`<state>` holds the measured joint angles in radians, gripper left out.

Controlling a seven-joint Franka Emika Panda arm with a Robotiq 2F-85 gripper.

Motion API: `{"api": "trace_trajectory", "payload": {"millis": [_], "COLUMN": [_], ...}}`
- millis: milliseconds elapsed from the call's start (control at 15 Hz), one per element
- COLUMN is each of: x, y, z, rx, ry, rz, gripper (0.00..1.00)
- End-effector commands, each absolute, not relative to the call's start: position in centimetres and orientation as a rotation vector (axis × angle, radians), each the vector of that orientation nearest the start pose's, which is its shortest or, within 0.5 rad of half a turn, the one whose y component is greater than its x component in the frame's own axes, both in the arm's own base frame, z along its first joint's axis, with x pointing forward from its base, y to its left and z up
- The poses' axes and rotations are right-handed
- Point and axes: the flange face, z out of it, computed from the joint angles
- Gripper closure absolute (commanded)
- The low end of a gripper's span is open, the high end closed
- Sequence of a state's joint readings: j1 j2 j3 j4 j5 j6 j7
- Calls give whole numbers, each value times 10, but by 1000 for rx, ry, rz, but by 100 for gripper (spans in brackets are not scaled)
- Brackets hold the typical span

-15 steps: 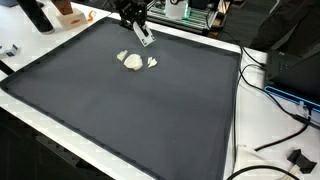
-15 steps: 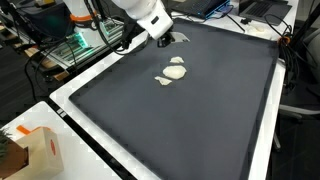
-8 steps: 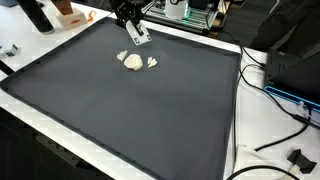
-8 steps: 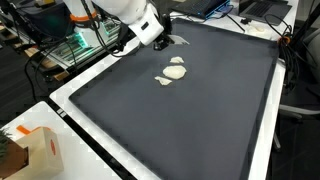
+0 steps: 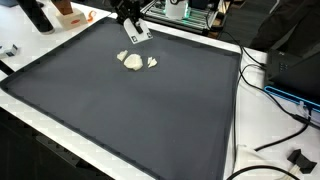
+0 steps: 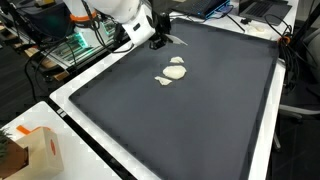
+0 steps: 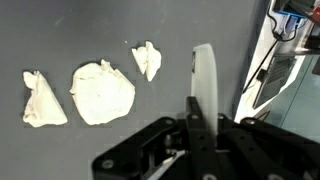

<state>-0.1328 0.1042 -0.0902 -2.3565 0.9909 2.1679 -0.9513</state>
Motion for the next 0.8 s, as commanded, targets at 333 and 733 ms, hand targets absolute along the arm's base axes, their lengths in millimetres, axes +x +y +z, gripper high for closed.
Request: {"api": "trace_trajectory", "payload": {"millis": [333, 733], "x": [460, 459], "y": [-57, -24], "z": [316, 345], "rx": [-2609, -2847], "ry": [217, 277], "rz": [-198, -91], "gripper": [99, 99]}}
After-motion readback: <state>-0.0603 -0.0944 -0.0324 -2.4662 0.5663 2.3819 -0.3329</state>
